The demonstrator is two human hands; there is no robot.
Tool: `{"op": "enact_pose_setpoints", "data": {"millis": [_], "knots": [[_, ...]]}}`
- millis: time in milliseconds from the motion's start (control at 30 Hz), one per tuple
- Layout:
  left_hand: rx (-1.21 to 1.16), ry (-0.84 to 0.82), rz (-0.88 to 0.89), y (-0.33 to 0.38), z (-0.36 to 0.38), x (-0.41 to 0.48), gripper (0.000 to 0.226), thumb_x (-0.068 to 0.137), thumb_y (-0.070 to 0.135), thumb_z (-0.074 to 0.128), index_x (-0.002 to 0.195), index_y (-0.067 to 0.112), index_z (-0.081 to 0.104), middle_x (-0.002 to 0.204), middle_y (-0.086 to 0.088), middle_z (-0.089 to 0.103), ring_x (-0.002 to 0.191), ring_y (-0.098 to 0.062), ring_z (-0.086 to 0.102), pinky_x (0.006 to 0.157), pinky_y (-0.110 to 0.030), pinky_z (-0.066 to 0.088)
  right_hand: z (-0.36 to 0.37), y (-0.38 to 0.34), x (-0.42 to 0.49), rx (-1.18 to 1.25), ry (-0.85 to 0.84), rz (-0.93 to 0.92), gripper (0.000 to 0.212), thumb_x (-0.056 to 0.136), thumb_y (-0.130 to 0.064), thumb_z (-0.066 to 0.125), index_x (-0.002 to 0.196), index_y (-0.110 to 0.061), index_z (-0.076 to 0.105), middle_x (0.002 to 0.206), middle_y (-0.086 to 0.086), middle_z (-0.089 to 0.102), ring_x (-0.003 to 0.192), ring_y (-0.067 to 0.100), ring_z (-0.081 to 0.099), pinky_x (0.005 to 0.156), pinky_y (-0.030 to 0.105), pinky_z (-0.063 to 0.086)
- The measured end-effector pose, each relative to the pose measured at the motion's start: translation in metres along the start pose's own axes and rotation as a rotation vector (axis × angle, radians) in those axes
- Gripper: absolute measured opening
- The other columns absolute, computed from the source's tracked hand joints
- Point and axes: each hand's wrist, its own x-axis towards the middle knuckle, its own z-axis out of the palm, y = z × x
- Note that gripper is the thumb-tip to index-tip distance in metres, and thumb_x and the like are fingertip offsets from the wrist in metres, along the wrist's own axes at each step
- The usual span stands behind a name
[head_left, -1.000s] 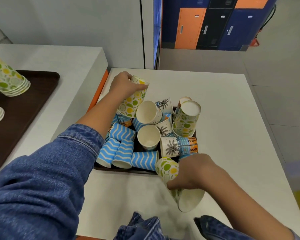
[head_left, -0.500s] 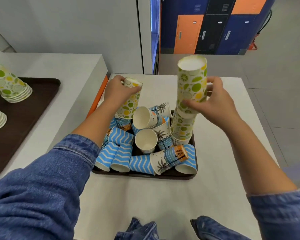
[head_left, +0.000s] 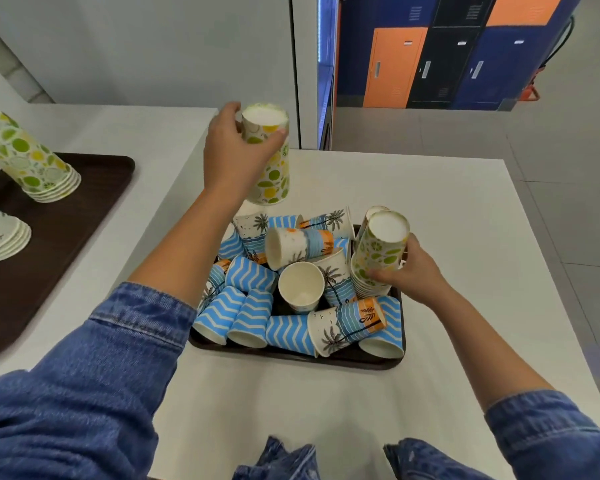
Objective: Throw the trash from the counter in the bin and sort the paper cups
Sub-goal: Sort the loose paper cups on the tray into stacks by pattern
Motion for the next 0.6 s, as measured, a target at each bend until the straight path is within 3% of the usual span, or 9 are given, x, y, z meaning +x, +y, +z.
{"op": "enact_pose_setpoints", "data": {"millis": [133, 233, 333, 433, 600], "knots": [[-0.307, -0.081, 0.068, 0.035, 0.009, -0.021, 0.061, 0.072, 0.042, 0.076, 0.124, 0.018, 0.053, 0.110, 0.004, 0.060, 0.095, -0.009, 0.063, 0.078, -0.021, 0.054, 0.000, 0.002, 0.002, -0.009, -0.013, 0.013, 0.084, 0.061, -0.036, 0.085, 0.130, -0.024, 0.038, 0.106, -0.015, 0.050, 0.095, 0.008, 0.049, 0.067, 0.019, 0.036], [-0.390, -0.229, 0.131, 0.057, 0.032, -0.048, 0.052, 0.071, 0.041, 0.077, 0.116, 0.025, 0.053, 0.104, 0.013, 0.059, 0.093, -0.004, 0.061, 0.072, -0.014, 0.052, -0.004, 0.002, 0.001, -0.008, -0.051, 0.012, 0.087, 0.061, -0.036, 0.086, 0.132, -0.026, 0.037, 0.108, -0.016, 0.051, 0.099, 0.008, 0.051, 0.067, 0.017, 0.038], [-0.367, -0.359, 0.171, 0.062, 0.060, -0.070, 0.054, 0.070, 0.043, 0.077, 0.114, 0.028, 0.051, 0.109, 0.011, 0.059, 0.096, -0.006, 0.058, 0.078, -0.021, 0.053, -0.013, 0.005, -0.003, -0.029, -0.114, 0.013, 0.094, 0.061, -0.037, 0.086, 0.138, -0.030, 0.032, 0.122, -0.012, 0.053, 0.113, 0.009, 0.050, 0.078, 0.022, 0.042], [-0.333, -0.453, 0.135, 0.054, 0.083, -0.083, 0.061, 0.071, 0.042, 0.078, 0.122, 0.024, 0.049, 0.114, 0.006, 0.056, 0.099, -0.009, 0.057, 0.081, -0.026, 0.054, -0.025, 0.011, -0.008, -0.161, -0.165, 0.098, 0.108, 0.062, -0.036, 0.086, 0.147, -0.025, 0.021, 0.144, 0.003, 0.043, 0.129, 0.019, 0.044, 0.093, 0.034, 0.042], [-0.184, -0.610, 0.100, 0.028, 0.108, -0.097, 0.068, 0.072, 0.040, 0.078, 0.128, 0.020, 0.045, 0.124, -0.002, 0.051, 0.105, -0.016, 0.054, 0.085, -0.031, 0.052, -0.040, 0.009, -0.017, -0.385, -0.271, 0.263, 0.110, 0.069, -0.043, 0.081, 0.151, -0.013, 0.013, 0.151, 0.009, 0.036, 0.134, 0.023, 0.041, 0.103, 0.037, 0.041]]}}
